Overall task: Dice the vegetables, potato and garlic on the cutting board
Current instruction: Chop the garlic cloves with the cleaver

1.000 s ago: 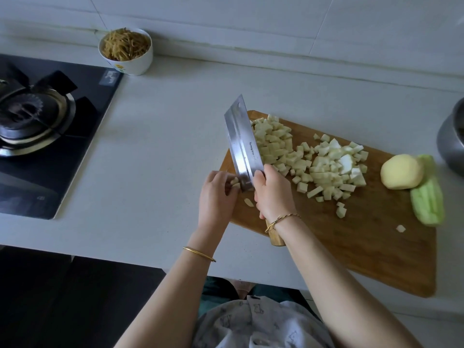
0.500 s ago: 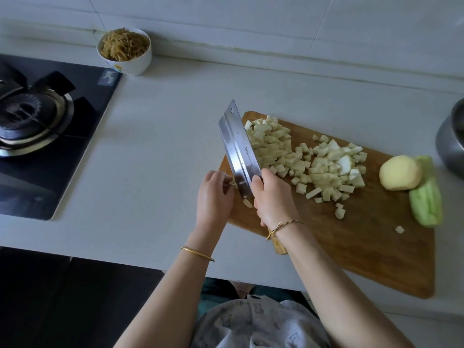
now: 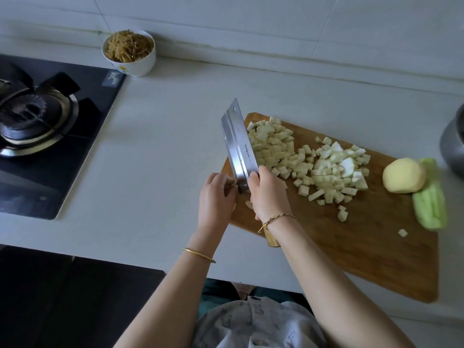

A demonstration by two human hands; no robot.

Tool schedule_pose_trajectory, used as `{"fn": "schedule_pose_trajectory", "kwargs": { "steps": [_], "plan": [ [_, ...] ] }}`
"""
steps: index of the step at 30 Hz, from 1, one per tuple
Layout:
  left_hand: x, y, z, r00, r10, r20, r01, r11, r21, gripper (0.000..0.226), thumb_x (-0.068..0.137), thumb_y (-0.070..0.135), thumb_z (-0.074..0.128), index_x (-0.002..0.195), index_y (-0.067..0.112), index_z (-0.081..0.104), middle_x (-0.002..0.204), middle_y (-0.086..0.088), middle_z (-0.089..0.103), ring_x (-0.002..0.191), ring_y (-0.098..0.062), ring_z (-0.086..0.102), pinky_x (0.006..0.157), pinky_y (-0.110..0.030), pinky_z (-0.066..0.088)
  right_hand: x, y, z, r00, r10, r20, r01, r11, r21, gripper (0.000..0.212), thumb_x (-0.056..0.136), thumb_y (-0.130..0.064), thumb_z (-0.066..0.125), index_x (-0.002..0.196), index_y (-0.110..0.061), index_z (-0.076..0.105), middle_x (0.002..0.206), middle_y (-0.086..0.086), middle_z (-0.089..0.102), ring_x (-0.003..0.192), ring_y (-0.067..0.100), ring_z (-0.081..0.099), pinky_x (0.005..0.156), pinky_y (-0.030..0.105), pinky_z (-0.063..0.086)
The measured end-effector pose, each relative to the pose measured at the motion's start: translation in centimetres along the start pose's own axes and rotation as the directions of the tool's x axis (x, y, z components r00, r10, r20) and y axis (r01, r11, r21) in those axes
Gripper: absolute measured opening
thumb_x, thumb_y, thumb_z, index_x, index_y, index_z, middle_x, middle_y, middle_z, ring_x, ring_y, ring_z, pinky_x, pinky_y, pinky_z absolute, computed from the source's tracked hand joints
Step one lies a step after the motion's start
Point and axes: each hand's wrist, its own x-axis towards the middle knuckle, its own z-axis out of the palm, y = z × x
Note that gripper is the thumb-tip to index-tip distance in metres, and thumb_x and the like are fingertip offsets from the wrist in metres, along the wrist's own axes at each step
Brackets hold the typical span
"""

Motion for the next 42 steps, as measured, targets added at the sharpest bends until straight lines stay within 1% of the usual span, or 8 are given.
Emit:
{"fn": "schedule_pose_trajectory", "kwargs": {
  "steps": [4,10,17,21,26,30,36,42],
  "plan": [
    [-0.1,0.0,-0.1,1.0,0.014,-0.025,-0.014,1.0,-0.019,0.004,0.085,0.003,0.065,0.088,0.004,0.066,0.096,0.002,0.054,0.079,-0.009,0.051,0.067,-0.002,0.036,-0.3,-0.3,-0.7,0.997,-0.058,-0.044,0.06,0.997,0.04,0.031,0.098,-0.018,0.037,0.067,-0.016,0.031,0.058,-0.001,0.041,0.048,0.016,0.036,0.052,0.035,0.044],
    [-0.2,0.2,-0.1,0.999,-0.001,-0.043,0.001,1.0,-0.008,0.005,0.085,0.002,0.063,0.089,0.004,0.065,0.096,0.005,0.052,0.081,-0.01,0.05,0.066,-0.001,0.034,-1.2,0.0,-1.1,0.999,-0.051,-0.002,0.051,0.999,-0.008,0.028,0.098,-0.021,0.036,0.072,-0.011,0.036,0.063,0.007,0.042,0.056,0.021,0.036,0.054,0.048,0.051],
    [-0.2,0.4,-0.1,0.999,-0.028,-0.032,0.028,1.0,0.004,0.004,0.086,0.001,0.061,0.087,0.003,0.062,0.096,0.004,0.05,0.081,-0.01,0.048,0.065,-0.002,0.035,-1.3,0.4,-0.8,0.999,-0.039,0.021,0.04,0.998,-0.044,0.027,0.098,-0.021,0.037,0.074,-0.008,0.038,0.063,0.009,0.046,0.055,0.023,0.039,0.056,0.049,0.052],
    [-0.1,0.1,0.1,0.999,-0.014,-0.033,0.014,1.0,0.01,0.003,0.085,0.0,0.062,0.086,0.002,0.062,0.098,-0.002,0.054,0.08,-0.01,0.049,0.066,-0.011,0.034,-1.2,0.5,-0.5,0.999,-0.04,0.015,0.041,0.998,-0.044,0.027,0.098,-0.022,0.036,0.073,-0.012,0.037,0.061,0.005,0.044,0.056,0.026,0.042,0.057,0.047,0.052],
    [-0.1,0.1,0.4,0.999,-0.004,-0.042,0.005,1.0,0.023,0.001,0.085,0.001,0.062,0.086,0.001,0.061,0.099,-0.006,0.056,0.08,-0.016,0.053,0.07,-0.022,0.041,-1.3,0.7,-0.3,0.996,-0.09,-0.01,0.089,0.993,-0.076,0.035,0.098,-0.019,0.038,0.064,-0.018,0.027,0.056,0.002,0.038,0.053,0.026,0.038,0.051,0.034,0.037],
    [-0.1,0.2,0.3,0.999,-0.002,-0.046,0.003,1.0,0.023,0.002,0.085,0.001,0.061,0.086,0.003,0.062,0.099,-0.006,0.056,0.079,-0.011,0.049,0.066,-0.015,0.035,-1.4,0.6,-0.8,0.991,-0.134,-0.001,0.132,0.98,-0.148,0.038,0.099,-0.019,0.039,0.064,-0.019,0.024,0.055,0.0,0.036,0.049,0.017,0.031,0.046,0.032,0.023],
    [-0.1,0.5,0.3,0.998,-0.043,-0.043,0.044,0.999,0.018,0.003,0.086,0.001,0.06,0.087,0.002,0.061,0.101,-0.004,0.055,0.08,-0.013,0.049,0.068,-0.021,0.039,-1.3,0.8,-0.8,0.992,-0.127,0.022,0.129,0.98,-0.152,0.039,0.099,-0.02,0.039,0.063,-0.02,0.023,0.055,-0.001,0.034,0.047,0.016,0.028,0.046,0.03,0.021],
    [0.2,0.7,0.4,0.996,-0.077,-0.034,0.078,0.997,0.02,0.004,0.084,0.0,0.058,0.08,0.001,0.061,0.098,-0.004,0.056,0.077,-0.016,0.05,0.066,-0.027,0.042,-1.0,0.5,-0.9,0.991,-0.132,0.023,0.134,0.971,-0.197,0.038,0.1,-0.021,0.038,0.064,-0.019,0.025,0.058,0.002,0.041,0.051,0.018,0.035,0.046,0.033,0.024]
  ]
}}
